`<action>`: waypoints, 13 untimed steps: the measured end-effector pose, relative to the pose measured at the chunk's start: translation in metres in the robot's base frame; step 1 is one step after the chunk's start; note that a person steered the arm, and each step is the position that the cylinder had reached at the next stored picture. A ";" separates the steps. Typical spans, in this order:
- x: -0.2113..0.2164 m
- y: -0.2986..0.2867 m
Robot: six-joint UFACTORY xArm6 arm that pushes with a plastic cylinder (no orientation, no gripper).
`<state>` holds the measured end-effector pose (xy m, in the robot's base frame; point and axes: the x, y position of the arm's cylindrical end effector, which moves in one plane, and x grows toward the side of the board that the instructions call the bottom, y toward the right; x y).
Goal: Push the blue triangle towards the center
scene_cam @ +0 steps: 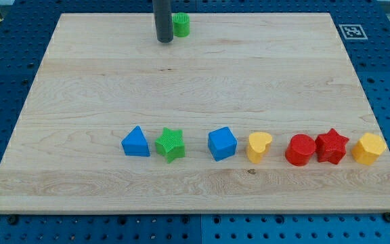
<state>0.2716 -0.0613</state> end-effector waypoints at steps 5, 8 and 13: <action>0.195 -0.074; 0.333 -0.073; 0.254 0.001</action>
<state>0.5254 -0.0606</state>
